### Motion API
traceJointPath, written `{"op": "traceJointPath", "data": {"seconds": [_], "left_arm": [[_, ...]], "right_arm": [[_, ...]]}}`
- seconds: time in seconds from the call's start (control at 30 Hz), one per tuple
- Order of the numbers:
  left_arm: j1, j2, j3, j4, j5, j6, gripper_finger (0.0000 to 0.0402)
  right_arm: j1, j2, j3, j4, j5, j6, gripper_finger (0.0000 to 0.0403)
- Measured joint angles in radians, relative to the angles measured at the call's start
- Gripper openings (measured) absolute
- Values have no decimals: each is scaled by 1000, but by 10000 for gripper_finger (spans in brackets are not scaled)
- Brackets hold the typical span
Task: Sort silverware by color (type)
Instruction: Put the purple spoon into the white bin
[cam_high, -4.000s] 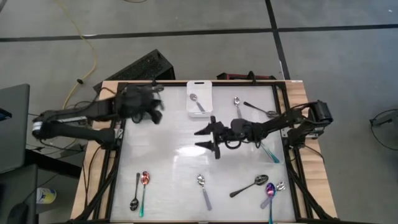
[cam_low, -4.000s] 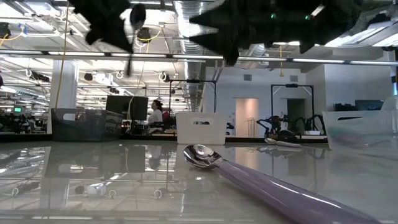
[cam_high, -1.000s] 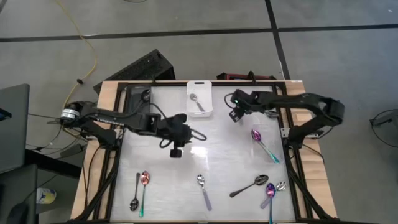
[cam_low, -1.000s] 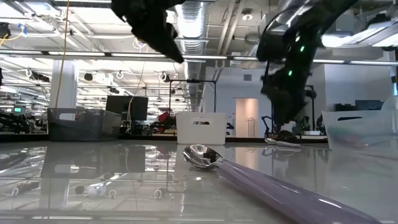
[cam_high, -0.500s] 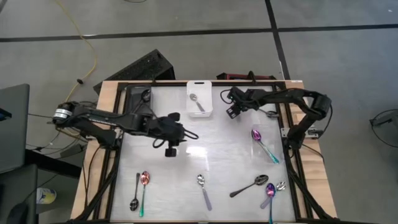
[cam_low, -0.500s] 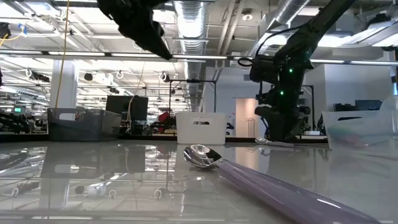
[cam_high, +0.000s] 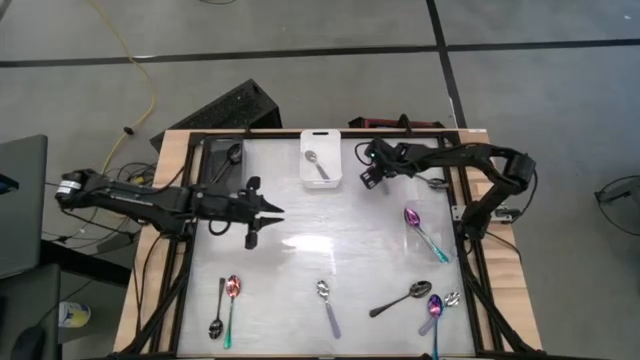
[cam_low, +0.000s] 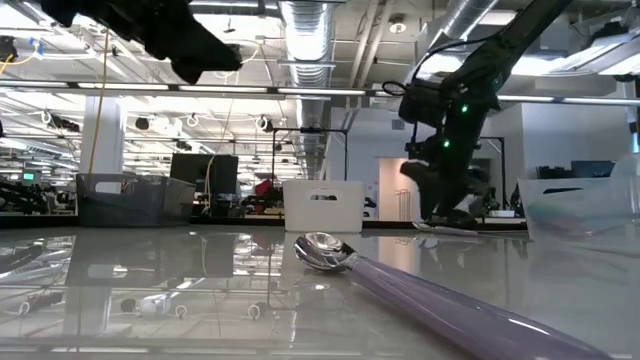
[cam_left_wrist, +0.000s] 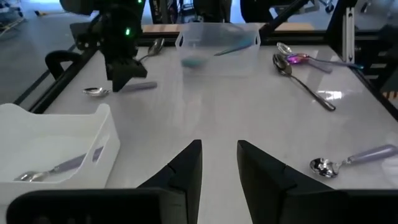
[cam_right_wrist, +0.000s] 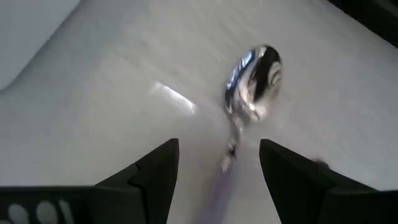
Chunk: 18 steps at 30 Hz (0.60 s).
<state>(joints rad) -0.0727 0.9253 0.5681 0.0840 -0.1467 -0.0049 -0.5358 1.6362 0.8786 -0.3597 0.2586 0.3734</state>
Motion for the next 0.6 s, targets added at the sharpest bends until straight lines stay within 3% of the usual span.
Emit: {"op": "traceJointPath", "data": {"seconds": [0.23,0.33,0.5,0.6], "left_arm": [[0,-8,-17,-24,3,-64,87],[-2,-5,-17,-41,5,-72,87],[-12,-5,-17,-38,11,-93,87],[-22,-5,-17,-40,9,-94,87]], "right_arm": [[-17,86,3,25,1,13,218],[-16,114,5,28,-15,14,170],[-12,116,6,6,-40,12,40],[0,80,4,-8,-43,13,23]]}}
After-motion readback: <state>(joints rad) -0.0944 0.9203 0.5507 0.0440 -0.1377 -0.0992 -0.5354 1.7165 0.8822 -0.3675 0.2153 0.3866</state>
